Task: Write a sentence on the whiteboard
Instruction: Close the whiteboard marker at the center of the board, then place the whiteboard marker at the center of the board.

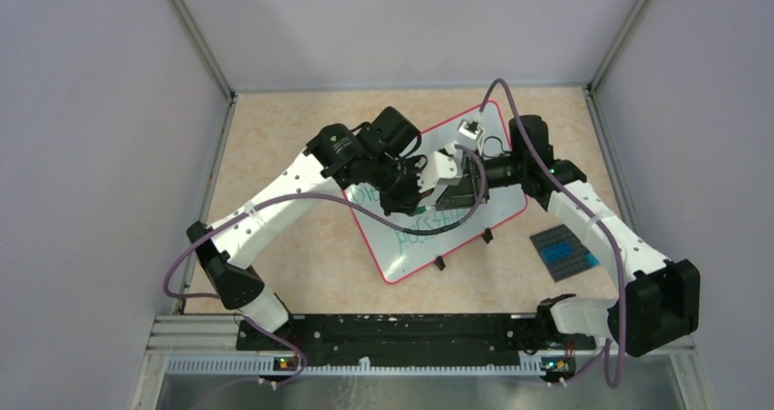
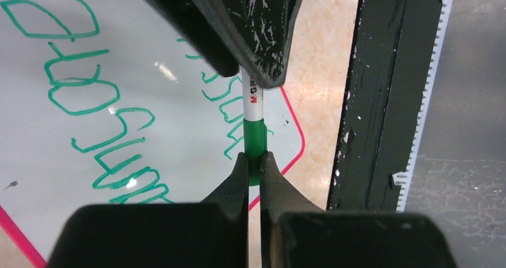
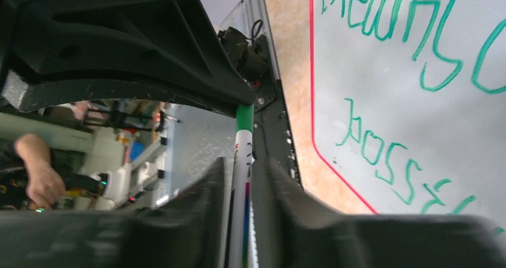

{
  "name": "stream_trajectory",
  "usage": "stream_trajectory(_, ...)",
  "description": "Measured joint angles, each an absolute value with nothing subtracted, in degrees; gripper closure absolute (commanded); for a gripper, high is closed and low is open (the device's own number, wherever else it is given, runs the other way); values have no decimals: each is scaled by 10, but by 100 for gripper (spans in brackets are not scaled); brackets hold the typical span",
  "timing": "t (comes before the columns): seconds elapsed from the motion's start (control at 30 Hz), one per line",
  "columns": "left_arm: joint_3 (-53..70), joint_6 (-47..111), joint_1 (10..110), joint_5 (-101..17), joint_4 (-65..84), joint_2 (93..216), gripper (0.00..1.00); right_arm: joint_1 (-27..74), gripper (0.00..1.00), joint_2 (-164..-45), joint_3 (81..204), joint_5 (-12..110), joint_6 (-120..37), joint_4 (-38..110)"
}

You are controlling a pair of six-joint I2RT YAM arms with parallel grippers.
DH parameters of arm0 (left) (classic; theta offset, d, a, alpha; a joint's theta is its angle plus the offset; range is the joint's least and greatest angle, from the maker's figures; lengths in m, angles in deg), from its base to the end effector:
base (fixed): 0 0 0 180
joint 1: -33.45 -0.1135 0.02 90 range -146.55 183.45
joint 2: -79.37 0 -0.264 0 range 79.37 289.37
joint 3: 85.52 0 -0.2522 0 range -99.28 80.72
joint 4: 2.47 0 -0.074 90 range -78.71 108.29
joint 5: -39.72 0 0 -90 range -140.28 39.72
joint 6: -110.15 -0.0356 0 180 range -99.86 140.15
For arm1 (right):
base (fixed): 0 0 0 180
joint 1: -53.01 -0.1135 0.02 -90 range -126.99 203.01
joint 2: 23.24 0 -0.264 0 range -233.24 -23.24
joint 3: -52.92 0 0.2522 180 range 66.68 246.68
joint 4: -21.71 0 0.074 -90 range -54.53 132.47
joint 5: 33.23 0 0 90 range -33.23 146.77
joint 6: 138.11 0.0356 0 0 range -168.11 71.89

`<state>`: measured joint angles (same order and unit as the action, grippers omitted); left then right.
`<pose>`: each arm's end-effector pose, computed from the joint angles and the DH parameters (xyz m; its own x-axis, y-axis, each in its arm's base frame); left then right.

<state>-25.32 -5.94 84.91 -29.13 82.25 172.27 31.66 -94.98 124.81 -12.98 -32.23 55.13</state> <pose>0.1864 -0.2547 0.4005 -0.1001 0.7840 -0.6126 0.9946 0.0957 -0.0400 0.2315 0.1264 0.3175 -0.7258 -0.1820 -0.6634 -0.6841 0.0900 0.7238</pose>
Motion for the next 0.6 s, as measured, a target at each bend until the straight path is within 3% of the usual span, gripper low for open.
stream_trajectory(0.23, -224, -68, 847, -284, 783, 1708, 100, 342, 28, -950, 1326, -118, -366, 604)
stream_trajectory(0.43, -221, -59, 797, -248, 774, 1707, 100, 394, 24, -949, 1393, -115, -379, 628)
stream_trajectory(0.6, -236, -18, 662, -191, 757, 1707, 100, 471, 21, -947, 1403, -119, -352, 601)
